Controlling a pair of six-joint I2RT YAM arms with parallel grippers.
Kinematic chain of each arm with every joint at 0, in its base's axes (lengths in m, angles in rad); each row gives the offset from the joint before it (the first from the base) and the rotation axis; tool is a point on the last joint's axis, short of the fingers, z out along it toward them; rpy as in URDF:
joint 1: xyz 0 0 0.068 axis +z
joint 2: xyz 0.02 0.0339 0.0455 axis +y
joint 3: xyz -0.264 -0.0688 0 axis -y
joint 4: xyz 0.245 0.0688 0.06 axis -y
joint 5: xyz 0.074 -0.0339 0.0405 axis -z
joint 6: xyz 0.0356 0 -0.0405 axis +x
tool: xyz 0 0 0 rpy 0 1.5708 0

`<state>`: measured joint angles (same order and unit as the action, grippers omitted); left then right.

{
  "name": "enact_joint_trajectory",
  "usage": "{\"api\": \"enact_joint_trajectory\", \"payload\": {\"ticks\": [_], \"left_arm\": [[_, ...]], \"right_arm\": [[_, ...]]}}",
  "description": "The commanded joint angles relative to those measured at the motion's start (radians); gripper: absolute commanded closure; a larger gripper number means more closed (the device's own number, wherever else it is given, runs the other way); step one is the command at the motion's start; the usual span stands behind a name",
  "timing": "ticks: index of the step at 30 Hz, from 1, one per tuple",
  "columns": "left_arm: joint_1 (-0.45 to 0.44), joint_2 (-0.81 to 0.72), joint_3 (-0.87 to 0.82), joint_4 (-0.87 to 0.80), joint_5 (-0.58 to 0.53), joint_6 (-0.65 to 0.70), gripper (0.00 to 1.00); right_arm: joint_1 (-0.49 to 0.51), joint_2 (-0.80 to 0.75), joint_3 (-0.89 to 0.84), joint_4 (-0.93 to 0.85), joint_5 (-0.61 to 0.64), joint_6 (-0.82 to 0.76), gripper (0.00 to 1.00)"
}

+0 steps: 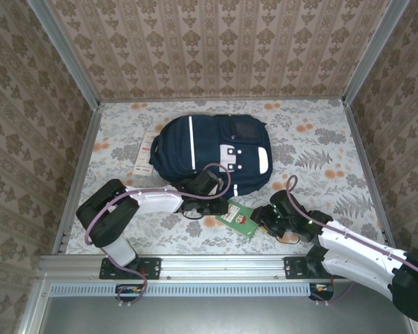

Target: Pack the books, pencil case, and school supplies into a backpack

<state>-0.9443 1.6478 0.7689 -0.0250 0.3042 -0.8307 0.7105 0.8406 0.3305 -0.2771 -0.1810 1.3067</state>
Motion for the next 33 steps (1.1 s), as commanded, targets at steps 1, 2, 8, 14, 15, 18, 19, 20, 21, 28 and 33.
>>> {"api": "enact_joint_trajectory", "payload": {"ticks": [1,2,8,14,15,18,19,20,21,28,33], "left_arm": [[-0.026,-0.002,-0.008,0.081,0.154,-0.025,0.71],[-0.024,-0.001,-0.008,0.081,0.155,-0.024,0.71],[-0.016,0.006,-0.001,0.078,0.166,-0.019,0.71],[-0.010,0.011,-0.002,0.083,0.175,-0.019,0.71],[-0.008,0.013,-0.001,0.084,0.177,-0.018,0.71],[-0.006,0.010,-0.001,0.082,0.177,-0.019,0.71],[-0.005,0.010,-0.001,0.082,0.176,-0.019,0.71],[-0.005,0.009,-0.002,0.081,0.177,-0.019,0.71],[-0.004,0.008,-0.002,0.080,0.177,-0.019,0.71],[-0.003,0.001,-0.002,0.072,0.176,-0.016,0.70],[-0.001,-0.001,-0.003,0.073,0.176,-0.015,0.70]], "right_arm": [[0.006,-0.010,0.116,0.266,-0.093,-0.066,0.54],[0.006,-0.011,0.118,0.276,-0.098,-0.071,0.54],[0.006,-0.022,0.147,0.237,-0.098,-0.121,0.55],[0.012,0.018,0.233,0.019,-0.085,-0.334,0.52],[0.013,0.021,0.239,0.006,-0.081,-0.359,0.50],[0.024,0.022,0.240,0.004,-0.054,-0.414,0.48],[0.025,0.022,0.235,0.012,-0.047,-0.421,0.48],[0.026,0.024,0.227,0.021,-0.039,-0.419,0.48],[0.026,0.031,0.223,0.022,-0.028,-0.410,0.48],[0.023,0.103,0.231,-0.025,0.000,-0.284,0.50],[0.024,0.088,0.233,-0.071,0.033,-0.261,0.67]]}}
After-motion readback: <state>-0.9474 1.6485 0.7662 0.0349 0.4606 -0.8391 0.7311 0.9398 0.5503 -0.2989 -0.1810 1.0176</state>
